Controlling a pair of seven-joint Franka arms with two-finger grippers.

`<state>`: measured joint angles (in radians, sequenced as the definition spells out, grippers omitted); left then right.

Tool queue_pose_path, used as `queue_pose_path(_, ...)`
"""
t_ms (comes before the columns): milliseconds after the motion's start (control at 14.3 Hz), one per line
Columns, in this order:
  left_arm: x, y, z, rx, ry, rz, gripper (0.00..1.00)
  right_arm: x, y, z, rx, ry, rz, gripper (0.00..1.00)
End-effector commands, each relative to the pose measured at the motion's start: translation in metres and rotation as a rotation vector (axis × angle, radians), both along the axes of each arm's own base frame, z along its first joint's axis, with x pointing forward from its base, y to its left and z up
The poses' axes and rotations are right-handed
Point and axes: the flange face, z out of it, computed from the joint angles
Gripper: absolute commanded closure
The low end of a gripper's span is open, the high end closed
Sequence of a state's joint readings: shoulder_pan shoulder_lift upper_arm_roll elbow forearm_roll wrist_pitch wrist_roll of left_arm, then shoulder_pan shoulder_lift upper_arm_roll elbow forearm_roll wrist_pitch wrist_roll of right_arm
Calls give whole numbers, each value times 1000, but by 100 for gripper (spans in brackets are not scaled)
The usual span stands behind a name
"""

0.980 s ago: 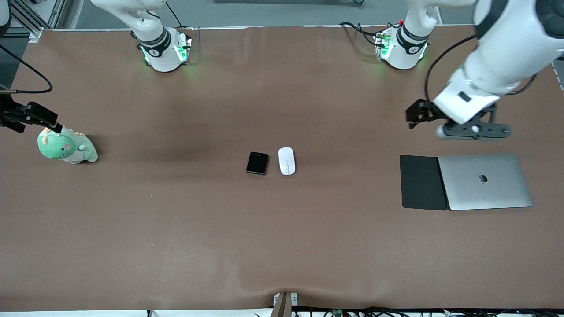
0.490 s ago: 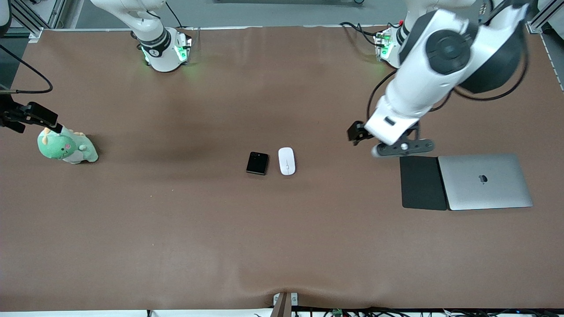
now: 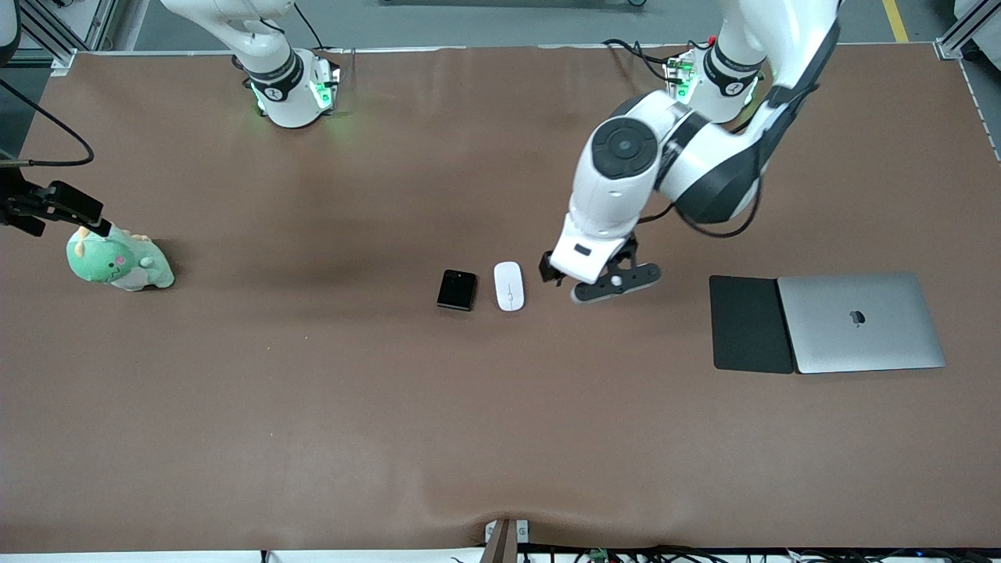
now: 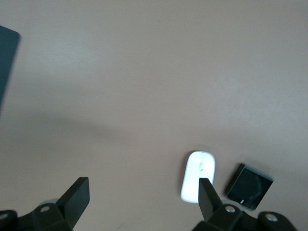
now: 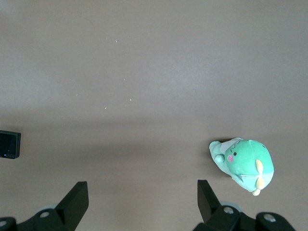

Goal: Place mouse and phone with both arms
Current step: 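Move the left gripper over the white mouse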

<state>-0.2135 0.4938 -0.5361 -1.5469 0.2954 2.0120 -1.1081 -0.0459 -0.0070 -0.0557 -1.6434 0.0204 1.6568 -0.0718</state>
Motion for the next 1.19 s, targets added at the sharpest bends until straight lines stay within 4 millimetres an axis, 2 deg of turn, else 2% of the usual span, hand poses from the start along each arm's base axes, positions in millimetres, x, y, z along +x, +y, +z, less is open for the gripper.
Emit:
queue_pose_path(0, -3, -32, -45, -7, -20, 48, 0, -2, 0, 0, 7, -5, 2, 0)
queue_pose_path(280, -21, -69, -102, -8, -56, 82, 0, -2, 1, -2, 7, -2, 3, 0)
queue_pose_path(490, -25, -88, -130, -14, -59, 112, 0, -2, 1, -2, 7, -2, 3, 0)
queue_pose_path(700, -43, -111, -159, -7, -68, 107, 0, -1, 1, -2, 7, -3, 3, 0)
queue_pose_path(980, -64, -125, -197, 16, -81, 27, 0, -1, 1, -3, 7, 1, 3, 0)
queue_pose_path(1120, -77, -135, -209, 6, -108, -54, 0, -1, 1, -3, 7, 1, 5, 0)
